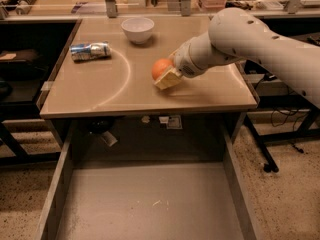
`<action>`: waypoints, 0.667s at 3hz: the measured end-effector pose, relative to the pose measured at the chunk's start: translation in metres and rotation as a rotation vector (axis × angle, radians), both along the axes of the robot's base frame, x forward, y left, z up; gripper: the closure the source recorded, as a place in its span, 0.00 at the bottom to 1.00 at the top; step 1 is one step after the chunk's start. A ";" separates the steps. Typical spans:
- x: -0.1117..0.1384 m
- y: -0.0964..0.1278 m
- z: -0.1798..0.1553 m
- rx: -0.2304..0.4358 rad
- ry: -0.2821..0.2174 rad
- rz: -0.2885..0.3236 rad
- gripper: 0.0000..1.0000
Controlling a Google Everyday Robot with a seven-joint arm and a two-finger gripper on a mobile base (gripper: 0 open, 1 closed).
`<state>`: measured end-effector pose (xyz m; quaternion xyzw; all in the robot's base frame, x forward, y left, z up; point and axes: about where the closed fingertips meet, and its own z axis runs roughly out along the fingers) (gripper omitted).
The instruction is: Pick orange from top drawer and place on counter
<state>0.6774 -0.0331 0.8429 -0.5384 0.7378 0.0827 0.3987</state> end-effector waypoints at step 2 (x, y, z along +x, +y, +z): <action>0.000 0.000 0.000 0.000 0.000 0.000 0.11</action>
Offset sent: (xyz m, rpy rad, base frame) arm 0.0000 0.0000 0.0000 0.0000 0.0000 0.0000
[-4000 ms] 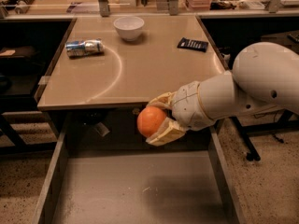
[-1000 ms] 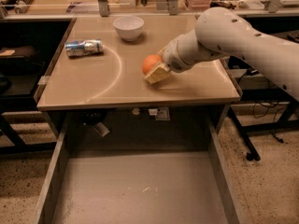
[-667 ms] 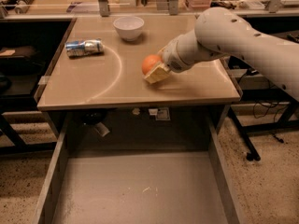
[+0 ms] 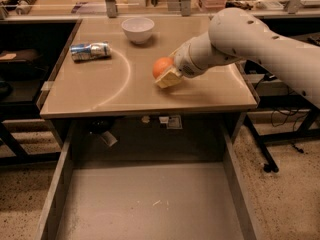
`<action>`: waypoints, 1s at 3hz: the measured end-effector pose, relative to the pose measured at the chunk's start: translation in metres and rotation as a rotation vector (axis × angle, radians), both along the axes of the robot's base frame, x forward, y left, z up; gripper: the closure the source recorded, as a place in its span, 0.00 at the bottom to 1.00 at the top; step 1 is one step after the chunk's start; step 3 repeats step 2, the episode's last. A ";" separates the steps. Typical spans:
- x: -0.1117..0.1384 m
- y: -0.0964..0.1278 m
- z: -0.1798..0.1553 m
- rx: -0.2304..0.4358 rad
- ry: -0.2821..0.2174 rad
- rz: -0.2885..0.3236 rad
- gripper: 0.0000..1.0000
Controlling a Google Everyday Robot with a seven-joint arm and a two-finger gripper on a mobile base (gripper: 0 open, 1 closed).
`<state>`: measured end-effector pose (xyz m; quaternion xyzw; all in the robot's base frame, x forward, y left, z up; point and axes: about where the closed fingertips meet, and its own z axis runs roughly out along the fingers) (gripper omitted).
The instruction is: Pick orange from top drawer and place on counter
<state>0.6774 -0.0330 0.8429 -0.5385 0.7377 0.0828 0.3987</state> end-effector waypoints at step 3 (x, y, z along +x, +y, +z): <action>0.000 0.000 0.000 0.000 0.000 0.000 0.00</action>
Offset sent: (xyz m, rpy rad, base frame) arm 0.0000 0.0000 0.0000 0.0000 0.0000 0.0000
